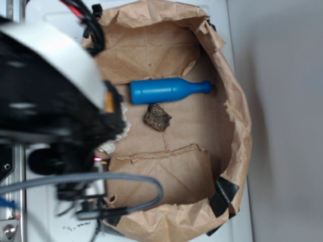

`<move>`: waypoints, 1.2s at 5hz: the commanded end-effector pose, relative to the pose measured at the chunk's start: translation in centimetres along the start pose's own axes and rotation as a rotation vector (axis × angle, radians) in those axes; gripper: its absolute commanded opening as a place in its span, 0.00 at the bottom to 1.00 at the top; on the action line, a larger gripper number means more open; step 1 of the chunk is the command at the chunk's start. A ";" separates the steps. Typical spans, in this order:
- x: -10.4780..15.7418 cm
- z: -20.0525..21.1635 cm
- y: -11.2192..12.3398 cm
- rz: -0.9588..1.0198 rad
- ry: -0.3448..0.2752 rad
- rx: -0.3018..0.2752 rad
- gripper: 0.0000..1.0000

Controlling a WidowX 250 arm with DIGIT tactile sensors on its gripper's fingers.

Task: Grab the white paper.

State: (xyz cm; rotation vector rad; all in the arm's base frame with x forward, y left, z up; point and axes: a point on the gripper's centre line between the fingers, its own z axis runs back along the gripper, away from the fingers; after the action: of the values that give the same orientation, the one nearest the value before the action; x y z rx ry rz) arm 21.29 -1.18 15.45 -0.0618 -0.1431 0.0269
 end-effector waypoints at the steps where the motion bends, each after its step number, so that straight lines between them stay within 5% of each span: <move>1: 1.8 -4.6 3.4 0.064 0.024 0.054 1.00; 3: -4.2 -8.9 1.5 0.020 0.186 0.046 1.00; 4: -7.7 -11.0 -0.5 -0.043 0.214 0.032 1.00; 5: -8.0 -11.3 -1.2 -0.051 0.215 0.059 1.00; 6: -7.6 -10.4 -0.5 -0.030 0.201 0.050 0.00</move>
State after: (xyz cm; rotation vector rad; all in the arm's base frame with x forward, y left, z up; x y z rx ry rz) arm 16.19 -2.70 3.97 -0.0102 0.0312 0.0346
